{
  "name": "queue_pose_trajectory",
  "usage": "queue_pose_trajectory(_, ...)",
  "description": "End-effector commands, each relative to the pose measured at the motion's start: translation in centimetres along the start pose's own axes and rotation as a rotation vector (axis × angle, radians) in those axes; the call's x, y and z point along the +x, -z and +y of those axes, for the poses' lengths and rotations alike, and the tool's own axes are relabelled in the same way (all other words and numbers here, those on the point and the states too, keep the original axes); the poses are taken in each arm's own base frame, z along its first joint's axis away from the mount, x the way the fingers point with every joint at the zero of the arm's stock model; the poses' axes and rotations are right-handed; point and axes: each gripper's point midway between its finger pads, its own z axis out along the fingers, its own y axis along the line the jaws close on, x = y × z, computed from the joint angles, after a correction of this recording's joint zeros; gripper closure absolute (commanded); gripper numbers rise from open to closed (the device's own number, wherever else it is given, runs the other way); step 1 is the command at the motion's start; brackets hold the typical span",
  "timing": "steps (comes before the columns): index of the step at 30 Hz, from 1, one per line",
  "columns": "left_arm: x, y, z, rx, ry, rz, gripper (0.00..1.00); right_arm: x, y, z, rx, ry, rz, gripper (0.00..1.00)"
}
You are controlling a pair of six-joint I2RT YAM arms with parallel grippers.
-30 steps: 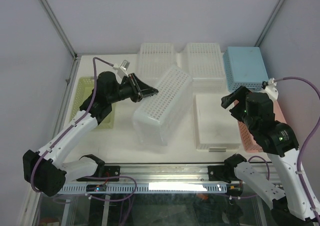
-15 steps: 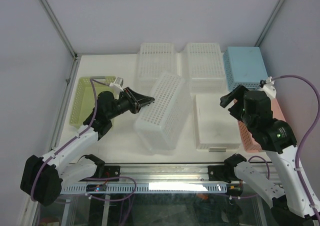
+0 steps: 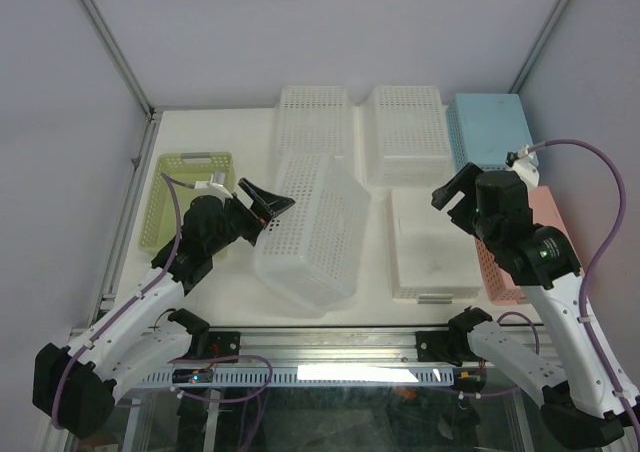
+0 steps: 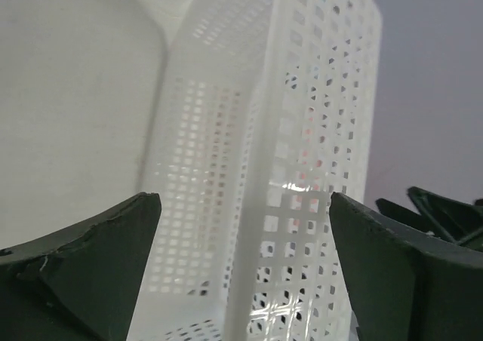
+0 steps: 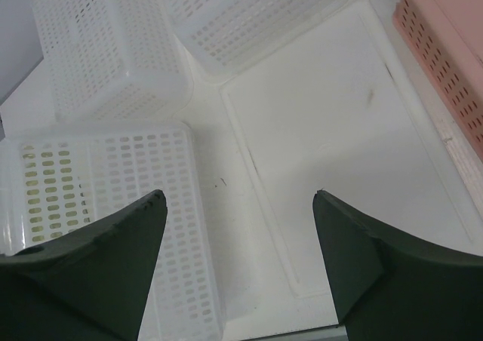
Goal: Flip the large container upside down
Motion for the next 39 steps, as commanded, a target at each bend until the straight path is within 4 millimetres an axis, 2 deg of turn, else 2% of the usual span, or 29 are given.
queue_pose_trajectory(1, -1.0, 0.4, 3.2, -0.158, -0.115, -0.041, 0.01, -1.2, 0.0, 1.4, -0.057, -0.036, -0.041, 0.18)
queue_pose_trajectory(8, -1.0, 0.4, 7.1, -0.381, -0.219, -0.010, 0.01, -0.9, -0.1, 1.4, -0.061, -0.040, -0.030, 0.18)
queue_pose_trajectory(10, -1.2, 0.5, 7.3, -0.409, -0.251, -0.012, 0.01, -0.7, -0.1, 1.4, -0.062, -0.043, -0.027, 0.18)
queue_pose_trajectory(13, -2.0, 0.6, 6.2, -0.407, -0.308, -0.027, 0.01, -0.5, -0.1, 1.2, -0.060, -0.045, -0.023, 0.18)
queue_pose_trajectory(17, -4.4, 1.3, 5.0, -0.468, -0.413, -0.086, 0.01, -0.4, -0.1, 1.1, -0.061, -0.046, -0.022, 0.18)
queue_pose_trajectory(19, -6.5, 1.7, 4.5, -0.539, -0.495, -0.142, 0.01, -0.4, 0.0, 1.2, -0.063, -0.046, -0.023, 0.18)
queue_pose_trajectory(22, -10.2, 1.8, 5.3, -0.753, -0.627, -0.208, 0.01, -0.4, -0.1, 1.3, -0.070, -0.045, -0.021, 0.18)
queue_pose_trajectory(25, -13.5, 2.4, 7.1, -1.013, -0.716, -0.270, 0.01, -0.1, -0.2, 1.5, -0.081, -0.048, -0.010, 0.18)
queue_pose_trajectory(28, -14.4, 1.3, 9.2, -1.127, -0.760, -0.201, 0.01, 0.2, -0.1, 1.2, -0.080, -0.051, -0.004, 0.18)
queue_pose_trajectory(35, -15.7, 0.2, 15.4, -1.225, -0.706, -0.063, 0.13, 0.0, 0.1, 0.0, -0.047, -0.036, -0.037, 0.18)
queue_pose_trajectory(39, -15.7, -0.6, 17.4, -1.191, -0.656, -0.014, 0.31, -0.4, -0.2, 0.2, -0.037, -0.012, -0.043, 0.18)
